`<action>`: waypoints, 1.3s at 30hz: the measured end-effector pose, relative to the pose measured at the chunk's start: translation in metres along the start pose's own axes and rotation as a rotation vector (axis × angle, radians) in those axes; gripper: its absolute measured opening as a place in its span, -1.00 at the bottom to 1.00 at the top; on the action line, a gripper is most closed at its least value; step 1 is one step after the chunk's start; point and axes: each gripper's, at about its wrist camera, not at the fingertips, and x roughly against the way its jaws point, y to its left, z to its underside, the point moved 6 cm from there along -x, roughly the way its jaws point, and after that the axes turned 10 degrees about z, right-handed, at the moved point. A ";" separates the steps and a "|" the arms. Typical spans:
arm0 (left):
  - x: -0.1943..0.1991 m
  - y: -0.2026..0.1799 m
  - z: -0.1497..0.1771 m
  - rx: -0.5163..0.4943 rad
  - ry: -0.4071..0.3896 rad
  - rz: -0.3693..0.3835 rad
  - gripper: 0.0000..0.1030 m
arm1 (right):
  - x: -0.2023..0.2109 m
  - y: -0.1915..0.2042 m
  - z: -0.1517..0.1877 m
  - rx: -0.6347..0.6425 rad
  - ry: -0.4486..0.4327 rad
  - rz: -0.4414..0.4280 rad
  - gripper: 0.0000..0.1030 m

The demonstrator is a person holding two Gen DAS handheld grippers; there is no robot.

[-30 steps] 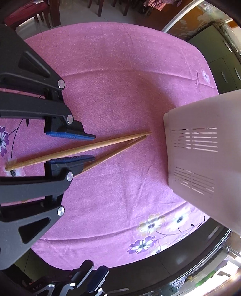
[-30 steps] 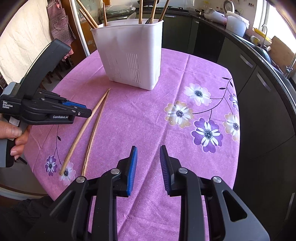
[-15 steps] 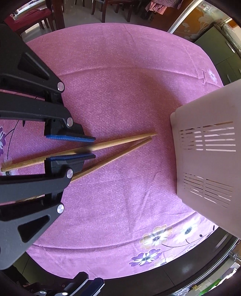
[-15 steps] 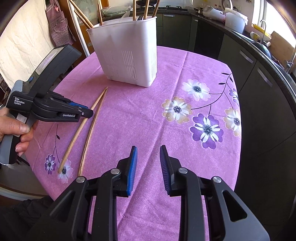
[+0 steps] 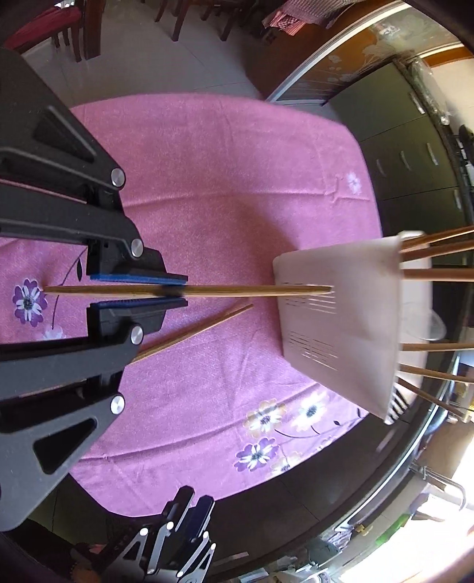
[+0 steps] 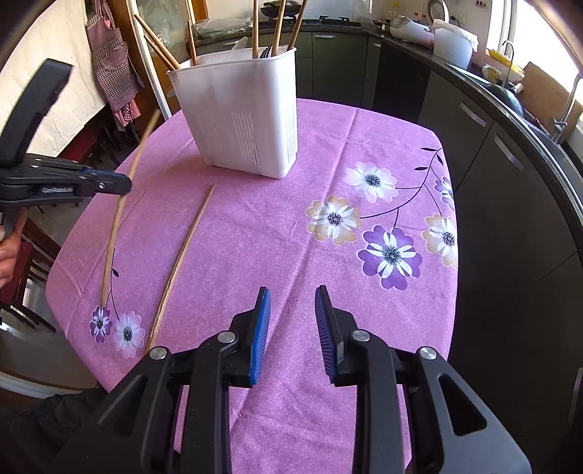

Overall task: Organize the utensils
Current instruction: 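Grasp the last wooden chopstick with the right tool and lift it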

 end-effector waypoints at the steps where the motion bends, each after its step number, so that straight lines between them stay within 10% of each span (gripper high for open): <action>1: 0.015 0.001 0.001 -0.013 -0.032 -0.006 -0.87 | 0.001 0.001 -0.001 0.004 0.001 0.004 -0.45; 8: 0.077 0.011 0.027 -0.063 -0.158 -0.010 -0.87 | -0.007 0.026 -0.012 0.047 0.025 -0.004 -0.45; 30: 0.080 0.023 0.043 -0.140 -0.182 0.028 -0.87 | -0.116 0.141 -0.066 0.139 0.228 0.003 -0.45; 39: 0.080 0.023 0.044 -0.157 -0.189 0.035 -0.87 | -0.122 0.155 -0.074 0.146 0.224 -0.001 -0.87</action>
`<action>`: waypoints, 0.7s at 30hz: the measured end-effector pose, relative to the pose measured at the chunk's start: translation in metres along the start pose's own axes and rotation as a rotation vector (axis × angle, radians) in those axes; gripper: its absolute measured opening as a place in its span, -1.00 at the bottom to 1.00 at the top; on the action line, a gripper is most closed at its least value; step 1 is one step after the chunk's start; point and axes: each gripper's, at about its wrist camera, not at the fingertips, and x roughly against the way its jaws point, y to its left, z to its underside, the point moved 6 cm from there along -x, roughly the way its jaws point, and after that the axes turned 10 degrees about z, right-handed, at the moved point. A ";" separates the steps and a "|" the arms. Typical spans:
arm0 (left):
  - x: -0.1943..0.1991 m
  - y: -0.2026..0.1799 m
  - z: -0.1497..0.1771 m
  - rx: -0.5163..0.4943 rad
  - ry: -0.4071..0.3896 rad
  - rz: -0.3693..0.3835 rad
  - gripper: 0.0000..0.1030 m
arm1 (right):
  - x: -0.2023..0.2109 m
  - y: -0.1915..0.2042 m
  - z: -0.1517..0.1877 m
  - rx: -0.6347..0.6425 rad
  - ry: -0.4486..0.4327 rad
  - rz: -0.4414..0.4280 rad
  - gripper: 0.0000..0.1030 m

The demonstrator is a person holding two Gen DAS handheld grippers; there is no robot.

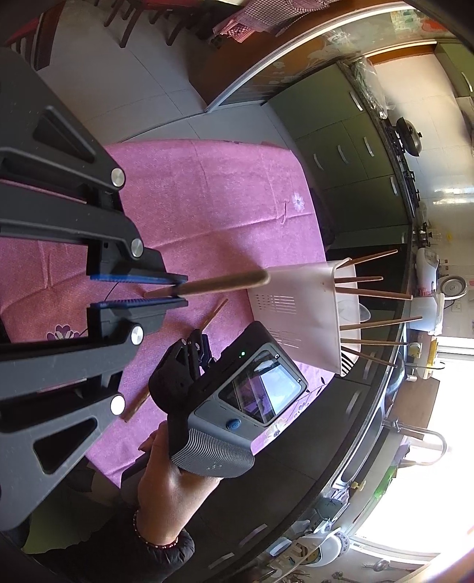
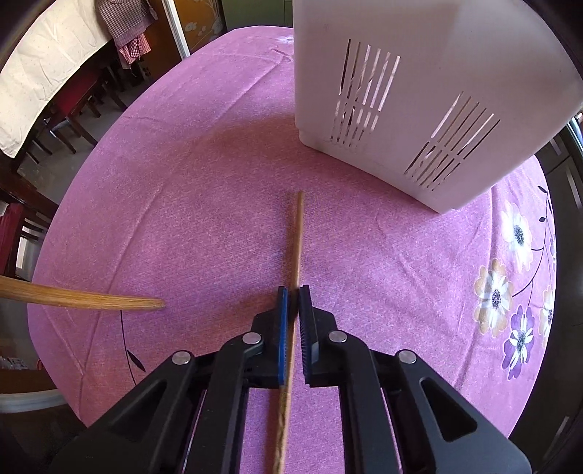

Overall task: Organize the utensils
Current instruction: 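Grasp the last wooden chopstick with the right tool and lift it, then carry the chopsticks into the white caddy with both tools and release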

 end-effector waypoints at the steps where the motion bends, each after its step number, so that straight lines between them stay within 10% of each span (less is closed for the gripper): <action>1: 0.000 0.000 0.000 -0.001 0.001 0.000 -0.87 | 0.001 0.000 0.000 -0.001 -0.007 0.005 -0.87; 21: 0.000 -0.002 0.001 -0.023 0.004 -0.038 -0.86 | 0.183 -0.089 0.082 -0.176 -0.448 -0.004 -0.87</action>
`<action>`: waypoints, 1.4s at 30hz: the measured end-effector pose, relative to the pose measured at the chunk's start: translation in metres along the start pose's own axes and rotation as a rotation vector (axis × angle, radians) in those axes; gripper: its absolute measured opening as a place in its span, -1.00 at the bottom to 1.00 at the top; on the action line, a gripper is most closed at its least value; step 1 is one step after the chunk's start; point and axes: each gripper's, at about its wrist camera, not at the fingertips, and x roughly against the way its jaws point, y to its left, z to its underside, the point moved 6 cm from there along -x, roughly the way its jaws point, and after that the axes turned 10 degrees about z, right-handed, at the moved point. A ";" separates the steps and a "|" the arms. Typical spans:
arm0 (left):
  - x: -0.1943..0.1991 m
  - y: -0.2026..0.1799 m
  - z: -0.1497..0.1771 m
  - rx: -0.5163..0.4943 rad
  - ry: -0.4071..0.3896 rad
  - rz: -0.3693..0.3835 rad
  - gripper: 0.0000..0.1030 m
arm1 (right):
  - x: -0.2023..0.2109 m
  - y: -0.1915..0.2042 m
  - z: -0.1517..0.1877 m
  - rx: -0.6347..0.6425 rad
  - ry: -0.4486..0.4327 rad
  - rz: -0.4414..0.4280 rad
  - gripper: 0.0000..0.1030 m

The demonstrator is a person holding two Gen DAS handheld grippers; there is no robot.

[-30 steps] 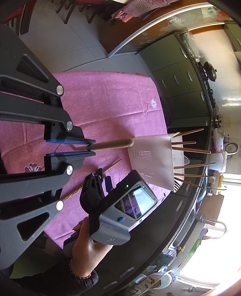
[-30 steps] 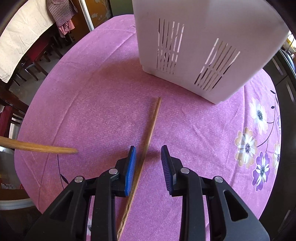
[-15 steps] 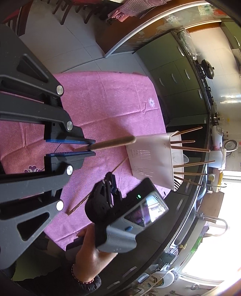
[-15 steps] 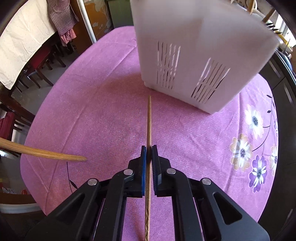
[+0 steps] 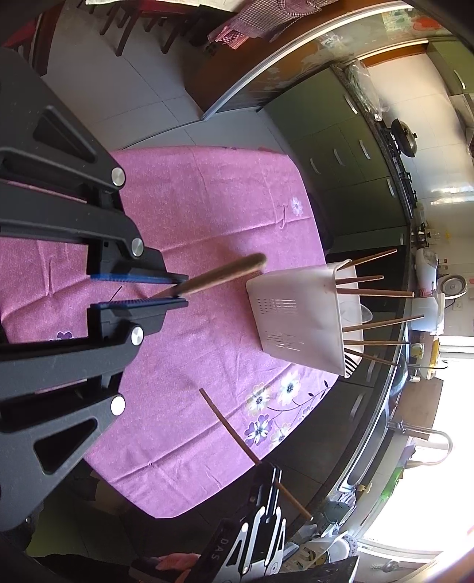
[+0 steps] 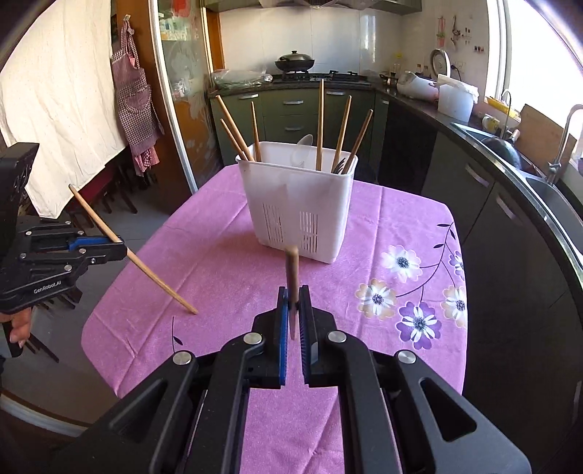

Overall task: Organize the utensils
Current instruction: 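Carry the chopsticks into the white caddy with both tools and release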

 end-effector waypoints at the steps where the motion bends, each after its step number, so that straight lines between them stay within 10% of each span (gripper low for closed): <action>1: 0.000 0.000 0.000 0.001 -0.001 -0.002 -0.85 | 0.002 -0.001 0.003 -0.003 0.001 -0.001 -0.87; 42: 0.017 -0.011 -0.033 -0.046 -0.038 0.048 -0.87 | 0.015 -0.006 -0.032 -0.003 -0.050 -0.056 -0.87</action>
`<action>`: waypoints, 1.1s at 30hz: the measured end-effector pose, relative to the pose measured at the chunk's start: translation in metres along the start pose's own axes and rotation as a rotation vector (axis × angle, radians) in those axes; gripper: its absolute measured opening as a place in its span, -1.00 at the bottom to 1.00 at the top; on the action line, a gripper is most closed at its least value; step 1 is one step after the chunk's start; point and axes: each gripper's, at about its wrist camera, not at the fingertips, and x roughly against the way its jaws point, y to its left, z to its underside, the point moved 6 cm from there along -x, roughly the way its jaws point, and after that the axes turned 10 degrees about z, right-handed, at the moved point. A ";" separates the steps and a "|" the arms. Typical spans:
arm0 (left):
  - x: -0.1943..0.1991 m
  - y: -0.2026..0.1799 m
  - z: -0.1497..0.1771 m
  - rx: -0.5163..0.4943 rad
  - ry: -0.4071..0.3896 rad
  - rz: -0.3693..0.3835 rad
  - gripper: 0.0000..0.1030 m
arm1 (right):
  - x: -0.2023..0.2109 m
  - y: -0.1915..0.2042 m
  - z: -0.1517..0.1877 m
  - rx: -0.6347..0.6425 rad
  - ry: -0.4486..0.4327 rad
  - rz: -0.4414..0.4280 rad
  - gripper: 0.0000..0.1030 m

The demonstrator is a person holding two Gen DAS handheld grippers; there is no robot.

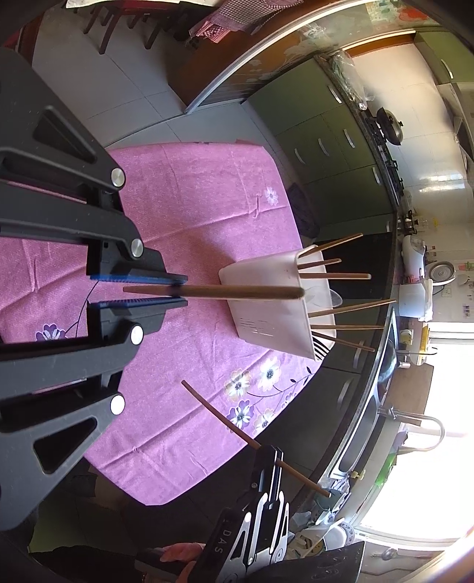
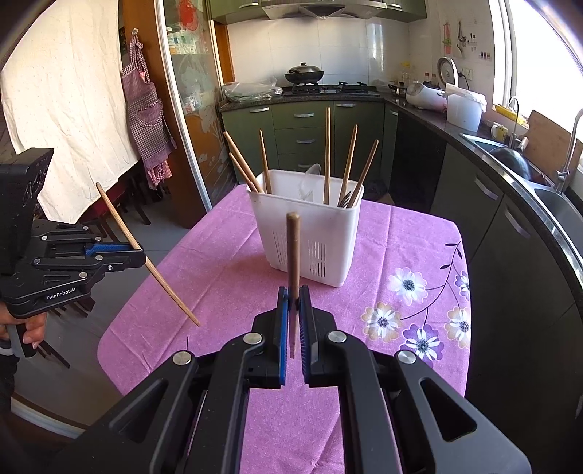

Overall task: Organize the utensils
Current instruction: 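Carry the chopsticks into the white caddy with both tools and release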

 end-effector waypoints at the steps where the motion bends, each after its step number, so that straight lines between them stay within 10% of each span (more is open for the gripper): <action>1: 0.004 -0.003 -0.006 -0.006 -0.010 0.006 -0.87 | 0.005 0.000 -0.006 0.004 -0.012 0.003 -0.87; 18: 0.077 -0.043 -0.172 -0.104 -0.300 0.063 -0.87 | 0.085 -0.026 -0.173 -0.047 -0.264 -0.014 -0.87; 33: -0.040 0.011 -0.195 -0.023 -0.209 0.025 -0.87 | -0.057 -0.036 -0.186 -0.067 -0.135 -0.029 -0.87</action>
